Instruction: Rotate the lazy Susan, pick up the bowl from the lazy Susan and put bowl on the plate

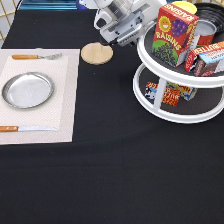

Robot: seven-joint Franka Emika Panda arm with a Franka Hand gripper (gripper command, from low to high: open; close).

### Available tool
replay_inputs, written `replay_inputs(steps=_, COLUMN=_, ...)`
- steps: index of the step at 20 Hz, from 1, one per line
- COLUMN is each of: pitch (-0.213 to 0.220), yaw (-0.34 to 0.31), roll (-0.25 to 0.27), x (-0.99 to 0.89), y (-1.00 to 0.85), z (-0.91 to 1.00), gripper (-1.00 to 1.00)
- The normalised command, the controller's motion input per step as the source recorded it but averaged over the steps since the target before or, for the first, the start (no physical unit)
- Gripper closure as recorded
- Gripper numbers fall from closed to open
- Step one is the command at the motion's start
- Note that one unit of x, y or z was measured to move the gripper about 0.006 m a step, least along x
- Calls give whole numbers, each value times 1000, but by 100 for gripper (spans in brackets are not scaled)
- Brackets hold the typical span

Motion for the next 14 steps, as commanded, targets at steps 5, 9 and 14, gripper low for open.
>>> replay_inputs(steps=5, pitch=-7, yaw=5, roll=0, x=680, y=-212, z=-6, gripper=-100)
replay_inputs(steps=9, pitch=-5, yaw=27, roll=0, x=762, y=-228, z=0, gripper=-100)
replay_inputs(steps=14, pitch=0, yaw=34, roll=12, x=796, y=-181, z=0, gripper=-100)
